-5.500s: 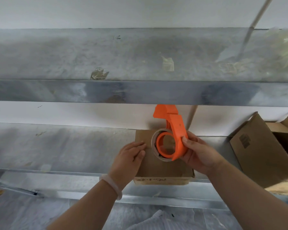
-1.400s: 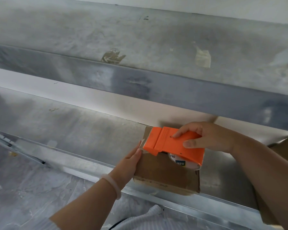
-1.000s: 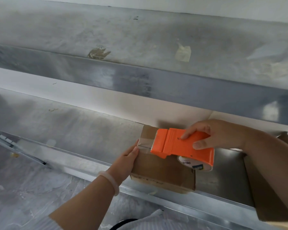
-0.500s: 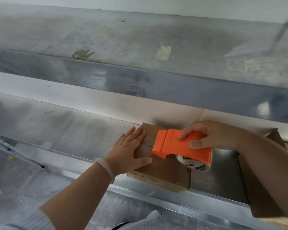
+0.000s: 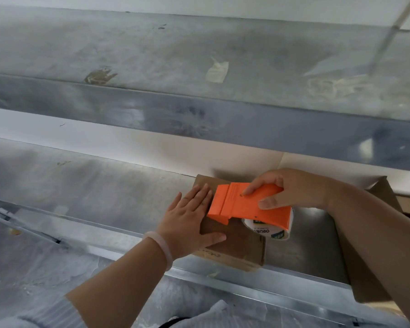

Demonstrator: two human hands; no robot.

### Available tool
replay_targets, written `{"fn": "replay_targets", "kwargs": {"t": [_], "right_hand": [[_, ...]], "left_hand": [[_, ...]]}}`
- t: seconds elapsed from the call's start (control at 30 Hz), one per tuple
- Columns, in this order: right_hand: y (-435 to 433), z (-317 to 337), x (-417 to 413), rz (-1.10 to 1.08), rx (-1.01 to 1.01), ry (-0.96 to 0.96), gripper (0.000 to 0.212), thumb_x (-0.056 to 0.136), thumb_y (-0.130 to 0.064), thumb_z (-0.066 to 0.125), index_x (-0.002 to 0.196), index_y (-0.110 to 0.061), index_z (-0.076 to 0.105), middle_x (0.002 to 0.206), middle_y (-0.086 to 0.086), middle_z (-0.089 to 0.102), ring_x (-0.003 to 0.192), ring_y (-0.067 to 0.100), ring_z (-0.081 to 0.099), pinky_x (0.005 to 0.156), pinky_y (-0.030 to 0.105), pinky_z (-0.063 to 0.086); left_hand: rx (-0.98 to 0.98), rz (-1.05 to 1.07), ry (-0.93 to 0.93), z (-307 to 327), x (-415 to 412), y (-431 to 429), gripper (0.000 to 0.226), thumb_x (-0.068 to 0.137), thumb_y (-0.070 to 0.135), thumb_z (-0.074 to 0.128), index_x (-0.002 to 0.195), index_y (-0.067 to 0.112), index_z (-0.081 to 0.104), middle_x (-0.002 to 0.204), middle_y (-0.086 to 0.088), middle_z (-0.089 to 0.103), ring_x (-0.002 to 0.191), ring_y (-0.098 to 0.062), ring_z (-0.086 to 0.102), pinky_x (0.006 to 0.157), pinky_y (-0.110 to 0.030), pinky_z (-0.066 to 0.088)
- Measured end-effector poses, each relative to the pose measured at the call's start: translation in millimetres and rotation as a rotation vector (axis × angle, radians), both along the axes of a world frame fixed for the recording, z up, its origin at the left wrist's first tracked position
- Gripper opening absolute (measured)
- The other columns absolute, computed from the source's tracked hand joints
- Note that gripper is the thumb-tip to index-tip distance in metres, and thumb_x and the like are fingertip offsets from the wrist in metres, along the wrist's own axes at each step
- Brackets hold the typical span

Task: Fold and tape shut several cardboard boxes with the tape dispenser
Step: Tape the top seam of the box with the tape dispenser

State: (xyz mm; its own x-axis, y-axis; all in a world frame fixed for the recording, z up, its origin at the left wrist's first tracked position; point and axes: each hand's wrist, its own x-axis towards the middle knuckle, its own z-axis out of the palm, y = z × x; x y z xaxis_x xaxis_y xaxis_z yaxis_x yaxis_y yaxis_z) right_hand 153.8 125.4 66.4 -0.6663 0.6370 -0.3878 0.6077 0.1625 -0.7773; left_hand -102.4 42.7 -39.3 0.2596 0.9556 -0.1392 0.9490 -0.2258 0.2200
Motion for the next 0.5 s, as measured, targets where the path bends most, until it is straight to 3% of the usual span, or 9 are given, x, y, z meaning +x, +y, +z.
{"fn": "replay_targets", "kwargs": {"t": [0.23, 0.5], "right_hand": [[-3, -5, 8, -0.024, -0.041, 0.026, 0.040, 0.066, -0.055, 0.071, 0.105, -0.054, 0.066, 0.122, -0.016, 0.059, 0.109, 0.014, 0.062, 0.093, 0.041, 0.055], [-2, 9, 39, -0.042, -0.036, -0.025, 0.032, 0.069, -0.042, 0.077, 0.097, -0.054, 0.069, 0.114, -0.015, 0.064, 0.101, 0.006, 0.064, 0.085, 0.026, 0.055]], "left_hand": [[-0.009, 0.012, -0.006, 3, 1, 0, 0.113, 0.062, 0.093, 0.011, 0.154, 0.031, -0.009, 0.158, 0.017, -0.018, 0.143, 0.000, -0.024, 0.121, -0.039, -0.009], [-0.035, -0.017, 0.019, 6, -2, 1, 0.107, 0.067, 0.088, 0.013, 0.153, 0.029, -0.009, 0.156, 0.018, -0.022, 0.142, 0.000, -0.024, 0.120, -0.037, -0.011]]}}
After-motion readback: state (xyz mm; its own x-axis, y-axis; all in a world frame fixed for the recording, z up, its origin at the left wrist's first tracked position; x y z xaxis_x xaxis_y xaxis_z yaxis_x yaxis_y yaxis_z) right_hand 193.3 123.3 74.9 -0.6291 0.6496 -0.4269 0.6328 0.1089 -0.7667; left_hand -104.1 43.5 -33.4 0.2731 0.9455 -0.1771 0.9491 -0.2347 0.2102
